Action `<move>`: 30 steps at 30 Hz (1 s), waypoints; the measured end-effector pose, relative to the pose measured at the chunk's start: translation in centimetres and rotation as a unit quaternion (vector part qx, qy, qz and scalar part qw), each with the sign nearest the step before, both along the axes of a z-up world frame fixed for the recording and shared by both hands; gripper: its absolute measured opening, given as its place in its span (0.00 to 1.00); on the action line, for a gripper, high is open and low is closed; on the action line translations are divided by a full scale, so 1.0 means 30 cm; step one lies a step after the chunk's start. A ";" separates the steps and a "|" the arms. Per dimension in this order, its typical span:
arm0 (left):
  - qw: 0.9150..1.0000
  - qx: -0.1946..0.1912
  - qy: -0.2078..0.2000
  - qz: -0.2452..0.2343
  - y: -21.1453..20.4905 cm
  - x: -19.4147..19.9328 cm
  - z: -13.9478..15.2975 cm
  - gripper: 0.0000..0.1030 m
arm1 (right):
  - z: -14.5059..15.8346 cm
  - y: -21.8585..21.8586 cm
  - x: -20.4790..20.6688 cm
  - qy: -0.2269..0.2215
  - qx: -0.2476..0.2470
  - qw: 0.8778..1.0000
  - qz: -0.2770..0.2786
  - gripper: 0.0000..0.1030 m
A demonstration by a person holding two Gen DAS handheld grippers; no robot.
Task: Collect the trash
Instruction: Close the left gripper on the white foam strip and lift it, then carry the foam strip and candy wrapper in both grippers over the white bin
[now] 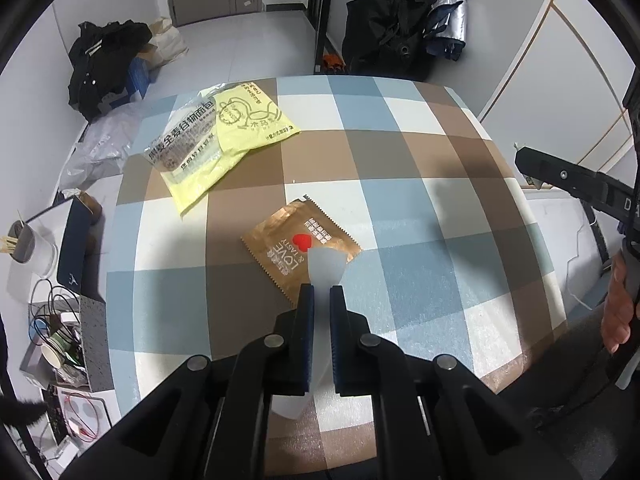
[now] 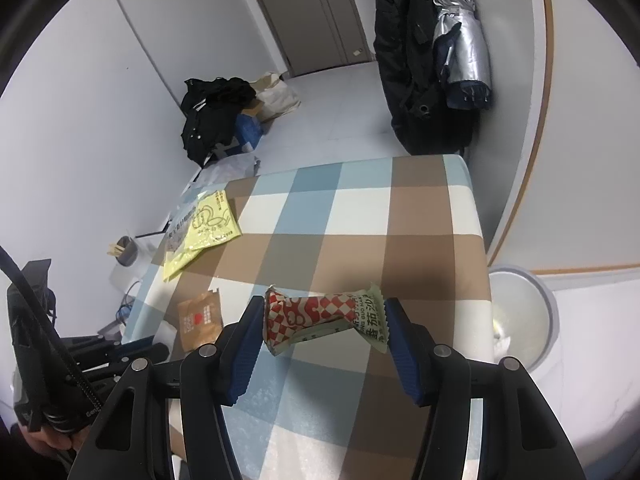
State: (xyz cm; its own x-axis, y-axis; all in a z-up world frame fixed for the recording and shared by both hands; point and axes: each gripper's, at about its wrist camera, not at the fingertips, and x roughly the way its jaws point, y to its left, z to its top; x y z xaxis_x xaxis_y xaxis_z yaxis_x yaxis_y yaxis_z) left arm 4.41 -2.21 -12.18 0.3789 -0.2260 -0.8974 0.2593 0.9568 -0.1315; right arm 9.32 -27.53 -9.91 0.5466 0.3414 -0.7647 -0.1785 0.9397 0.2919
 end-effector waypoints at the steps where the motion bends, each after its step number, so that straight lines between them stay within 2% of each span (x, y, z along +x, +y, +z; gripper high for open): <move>1: 1.000 -0.004 0.001 0.001 0.004 -0.001 0.003 0.03 | 0.000 -0.001 0.000 0.000 0.001 1.000 -0.001 0.56; 12: 0.998 -0.045 -0.029 0.017 0.008 -0.008 0.099 0.03 | 0.048 -0.001 -0.009 -0.021 0.019 1.000 0.003 0.56; 23: 0.993 -0.089 -0.078 0.022 -0.054 -0.004 0.258 0.03 | 0.228 -0.080 -0.059 -0.074 0.047 0.996 -0.005 0.56; 30: 0.988 -0.114 -0.102 -0.010 -0.173 0.022 0.354 0.03 | 0.339 -0.170 -0.106 -0.109 0.052 0.993 -0.013 0.56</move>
